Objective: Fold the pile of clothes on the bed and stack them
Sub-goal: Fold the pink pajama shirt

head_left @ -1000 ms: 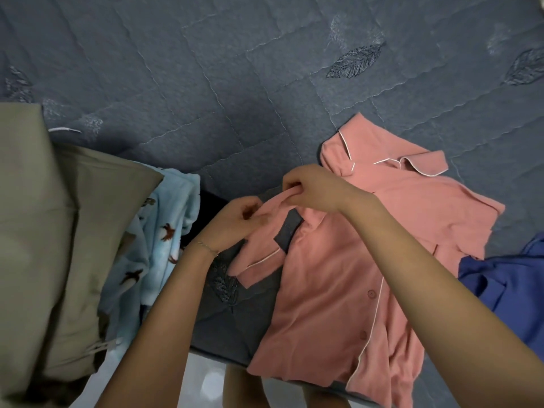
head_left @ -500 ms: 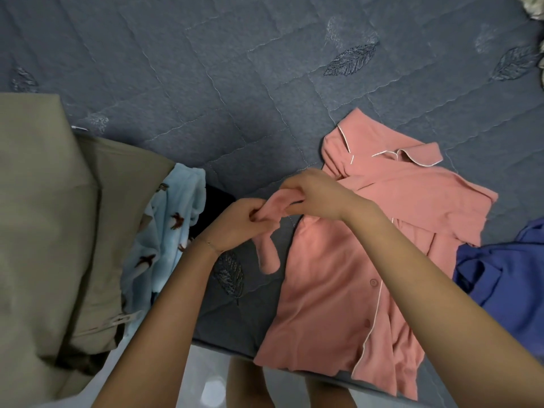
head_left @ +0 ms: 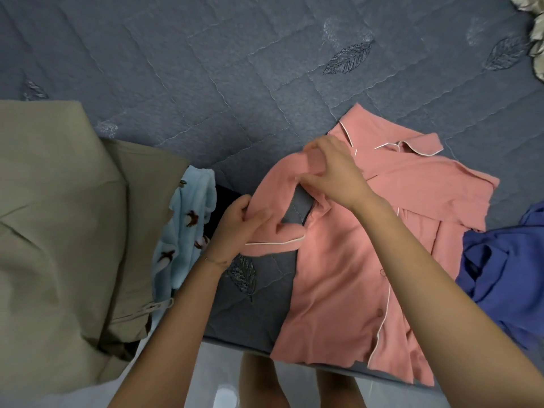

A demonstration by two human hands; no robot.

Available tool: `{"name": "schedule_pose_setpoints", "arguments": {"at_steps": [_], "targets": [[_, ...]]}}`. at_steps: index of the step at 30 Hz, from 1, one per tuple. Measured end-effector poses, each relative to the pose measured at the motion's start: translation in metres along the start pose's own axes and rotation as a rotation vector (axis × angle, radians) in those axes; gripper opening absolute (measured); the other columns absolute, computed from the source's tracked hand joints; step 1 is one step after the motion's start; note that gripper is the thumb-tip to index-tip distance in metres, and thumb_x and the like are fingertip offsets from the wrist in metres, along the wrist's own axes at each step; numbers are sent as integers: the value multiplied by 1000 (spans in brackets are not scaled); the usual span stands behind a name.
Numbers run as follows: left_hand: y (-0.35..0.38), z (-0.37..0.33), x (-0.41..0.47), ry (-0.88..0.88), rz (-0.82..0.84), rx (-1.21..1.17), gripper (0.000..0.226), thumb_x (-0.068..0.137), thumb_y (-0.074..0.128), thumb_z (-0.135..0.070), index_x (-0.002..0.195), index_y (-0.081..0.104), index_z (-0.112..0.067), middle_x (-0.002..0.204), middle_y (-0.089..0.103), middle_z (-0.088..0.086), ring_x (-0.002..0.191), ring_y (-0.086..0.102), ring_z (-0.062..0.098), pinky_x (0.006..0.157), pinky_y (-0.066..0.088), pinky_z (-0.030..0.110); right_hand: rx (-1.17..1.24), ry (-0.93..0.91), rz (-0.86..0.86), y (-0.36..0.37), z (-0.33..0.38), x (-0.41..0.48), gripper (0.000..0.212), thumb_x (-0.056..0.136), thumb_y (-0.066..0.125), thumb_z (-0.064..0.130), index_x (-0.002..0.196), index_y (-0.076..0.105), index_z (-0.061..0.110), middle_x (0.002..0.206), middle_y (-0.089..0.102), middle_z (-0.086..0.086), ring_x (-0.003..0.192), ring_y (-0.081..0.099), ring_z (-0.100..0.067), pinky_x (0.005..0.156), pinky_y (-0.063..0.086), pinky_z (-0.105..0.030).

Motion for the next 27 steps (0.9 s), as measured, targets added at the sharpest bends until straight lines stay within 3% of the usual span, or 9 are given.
{"name": "schedule_pose_setpoints", "arguments": {"at_steps": [2, 5, 8, 12, 16, 18, 21, 25, 27], "targets": [[10, -9, -1, 52, -45, -100, 16, 91, 65, -19, 89, 56, -6, 84, 57, 5, 78, 53, 10, 70, 43, 23, 155, -9, -8, 4, 1, -14, 38, 76, 82, 20, 110, 64, 15, 114, 58, -3, 106, 50, -15, 88, 35, -14], [33, -11, 5, 49, -65, -145, 3, 96, 58, -6, 96, 58, -9, 89, 62, 2, 84, 58, 10, 76, 47, 25, 423, 92, 235, 27, -2, -47, 35, 80, 80, 16, 110, 64, 21, 105, 62, 9, 94, 56, -3, 82, 40, -13], [54, -11, 12, 32, -96, -190, 14, 97, 52, -1, 96, 57, -15, 96, 64, 5, 89, 62, 16, 82, 52, 34, 501, 154, 403, 44, -10, -81, 68, 75, 84, 17, 135, 52, 22, 124, 54, 16, 104, 50, 13, 93, 39, -10], [93, -14, 21, -39, -69, -252, 15, 100, 48, -4, 105, 55, -16, 105, 62, 7, 97, 61, 16, 89, 52, 32, 427, 146, 291, 34, -34, -103, 107, 65, 91, 26, 147, 23, 38, 148, 27, 11, 138, 27, -1, 117, 25, -21], [138, -21, 31, -161, 3, -357, 22, 101, 42, 1, 119, 50, -7, 106, 65, 8, 99, 64, 20, 84, 54, 30, 343, 130, 240, 21, -67, -122, 128, 62, 91, 30, 148, -3, 46, 153, 7, 20, 140, 11, 6, 110, 13, -4], [159, -29, 35, -180, 12, -380, 23, 100, 41, 4, 118, 50, -7, 105, 65, 11, 92, 67, 19, 74, 55, 27, 335, 136, 65, 5, -86, -125, 117, 68, 88, 22, 154, 9, 32, 154, 19, 9, 139, 21, 0, 109, 19, -5], [195, -45, 37, -164, 89, -415, 21, 99, 40, 6, 111, 50, -7, 99, 65, 12, 78, 69, 11, 68, 56, 22, 413, 227, -318, -30, -119, -132, 66, 80, 69, 12, 141, 45, 9, 133, 50, 4, 119, 49, -6, 101, 35, -10], [240, -59, 42, -76, 168, -321, 21, 102, 41, -2, 121, 50, -8, 104, 66, 8, 83, 71, 10, 74, 59, 27, 759, 482, -542, -66, -178, -142, 13, 93, 53, 7, 101, 59, 15, 82, 62, 10, 70, 57, 0, 72, 47, -22], [247, -65, 47, 86, 113, -48, 22, 101, 43, 0, 118, 53, -10, 105, 64, 1, 85, 66, -5, 78, 54, 16, 826, 613, -580, -85, -210, -145, 10, 98, 55, 11, 90, 57, 15, 74, 58, 7, 63, 52, 0, 61, 45, -18]]}}
Point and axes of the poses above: each hand's wrist, its own x-axis towards the middle knuckle, its own y-axis out of the palm, z = x × y, the point moved 8 cm from there along x, towards the middle knuckle
